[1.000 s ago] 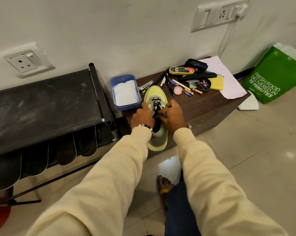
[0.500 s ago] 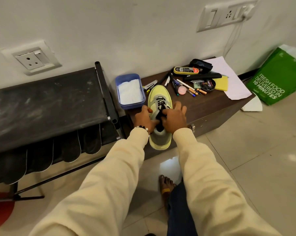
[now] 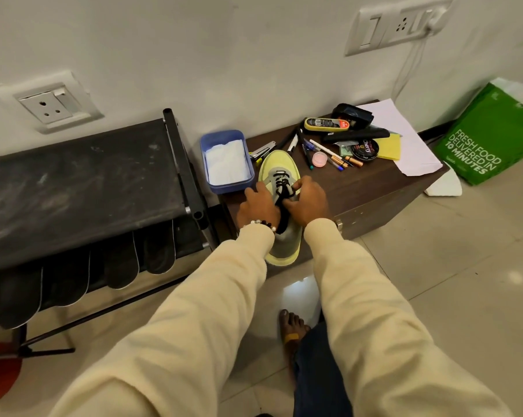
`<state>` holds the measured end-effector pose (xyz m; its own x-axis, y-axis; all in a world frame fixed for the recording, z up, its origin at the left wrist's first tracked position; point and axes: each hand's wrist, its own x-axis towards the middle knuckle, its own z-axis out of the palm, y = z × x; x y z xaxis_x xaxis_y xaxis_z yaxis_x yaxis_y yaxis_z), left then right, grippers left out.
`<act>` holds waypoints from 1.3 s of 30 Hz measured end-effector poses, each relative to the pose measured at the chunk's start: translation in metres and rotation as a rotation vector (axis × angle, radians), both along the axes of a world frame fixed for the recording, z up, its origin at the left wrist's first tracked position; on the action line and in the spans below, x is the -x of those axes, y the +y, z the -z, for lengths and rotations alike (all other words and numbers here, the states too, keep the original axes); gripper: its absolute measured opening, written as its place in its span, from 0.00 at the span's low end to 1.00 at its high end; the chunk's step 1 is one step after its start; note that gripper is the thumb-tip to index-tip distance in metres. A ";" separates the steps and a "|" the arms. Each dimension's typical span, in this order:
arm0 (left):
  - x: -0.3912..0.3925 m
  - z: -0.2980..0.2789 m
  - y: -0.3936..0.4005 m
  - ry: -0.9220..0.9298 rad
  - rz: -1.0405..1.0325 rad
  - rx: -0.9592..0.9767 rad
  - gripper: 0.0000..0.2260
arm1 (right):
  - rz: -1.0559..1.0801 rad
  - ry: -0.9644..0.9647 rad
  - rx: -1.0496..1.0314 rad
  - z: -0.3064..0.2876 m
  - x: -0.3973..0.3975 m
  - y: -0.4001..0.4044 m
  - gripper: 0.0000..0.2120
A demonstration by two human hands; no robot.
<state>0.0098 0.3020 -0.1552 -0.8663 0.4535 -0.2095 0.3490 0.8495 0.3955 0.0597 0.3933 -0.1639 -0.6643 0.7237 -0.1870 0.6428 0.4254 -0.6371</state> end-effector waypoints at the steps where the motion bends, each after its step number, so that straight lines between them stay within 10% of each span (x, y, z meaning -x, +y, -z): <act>1: -0.001 0.000 0.002 -0.009 -0.027 0.026 0.21 | 0.011 -0.040 -0.024 0.001 0.002 -0.002 0.20; 16: 0.016 0.007 -0.009 -0.482 -0.076 -0.068 0.22 | 0.189 -0.134 0.229 0.000 0.002 -0.005 0.25; 26: 0.010 0.012 -0.011 -0.350 -0.037 -0.047 0.20 | 0.191 0.008 0.354 0.004 -0.017 -0.011 0.22; 39: -0.033 -0.048 -0.081 -0.148 -0.053 -0.318 0.18 | 0.124 0.218 0.030 -0.081 -0.069 -0.075 0.21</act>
<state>0.0428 0.2208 -0.1071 -0.8612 0.4714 -0.1898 0.2273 0.6914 0.6858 0.1283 0.3180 -0.0834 -0.5975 0.7987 -0.0717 0.5346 0.3302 -0.7779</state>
